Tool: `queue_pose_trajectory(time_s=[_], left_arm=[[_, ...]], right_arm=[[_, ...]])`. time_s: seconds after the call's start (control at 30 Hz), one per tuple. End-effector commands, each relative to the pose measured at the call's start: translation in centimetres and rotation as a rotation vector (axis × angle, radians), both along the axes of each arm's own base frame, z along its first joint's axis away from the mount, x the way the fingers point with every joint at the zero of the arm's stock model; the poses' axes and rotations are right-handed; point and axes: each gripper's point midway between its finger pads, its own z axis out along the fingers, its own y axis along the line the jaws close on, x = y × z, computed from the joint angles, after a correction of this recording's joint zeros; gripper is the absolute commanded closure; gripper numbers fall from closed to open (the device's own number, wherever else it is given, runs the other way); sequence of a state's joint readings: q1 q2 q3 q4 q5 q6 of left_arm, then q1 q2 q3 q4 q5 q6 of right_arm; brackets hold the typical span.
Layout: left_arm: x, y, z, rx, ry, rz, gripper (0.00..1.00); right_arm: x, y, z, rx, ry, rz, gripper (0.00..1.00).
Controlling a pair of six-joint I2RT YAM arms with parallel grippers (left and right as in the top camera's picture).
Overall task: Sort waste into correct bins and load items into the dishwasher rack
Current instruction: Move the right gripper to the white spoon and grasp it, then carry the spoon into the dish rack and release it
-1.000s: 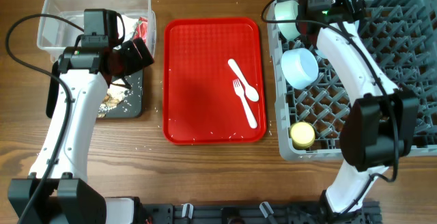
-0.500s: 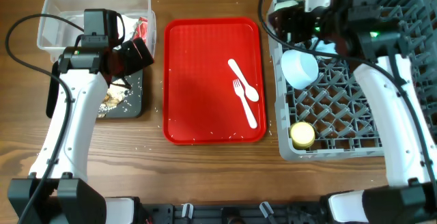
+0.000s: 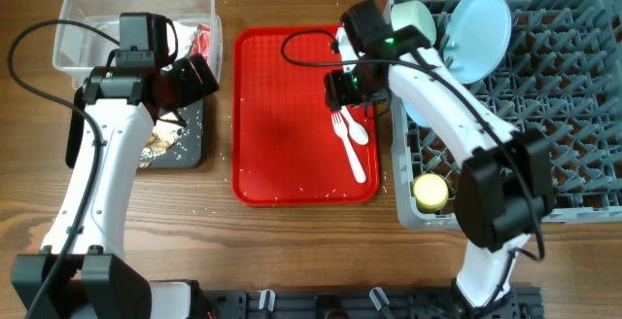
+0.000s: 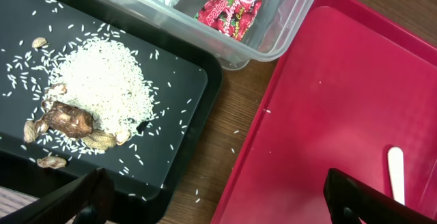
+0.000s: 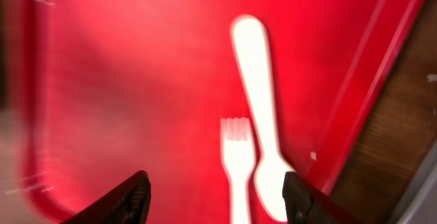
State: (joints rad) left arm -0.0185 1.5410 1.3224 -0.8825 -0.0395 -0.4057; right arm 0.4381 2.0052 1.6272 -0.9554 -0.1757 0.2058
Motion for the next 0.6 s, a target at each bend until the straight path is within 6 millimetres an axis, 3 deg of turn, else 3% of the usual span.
queue_pose_trajectory(time_s=[0.0,0.27,0.57], left_arm=[[0.4,0.2,0.4,-0.002,-0.012,0.008,0.00],[0.4,0.2,0.4,-0.002,-0.012,0.008,0.00],[0.4,0.2,0.4,-0.002,-0.012,0.008,0.00]], right_arm=[[0.2,-2.2,-3.2,-0.138,0.039,-0.059,0.39],[0.0,-3.2,-6.3,-0.220,0.083,-0.056,0.53],[-0.3,-3.5,-9.3,-0.257,0.121,0.027,0.54]])
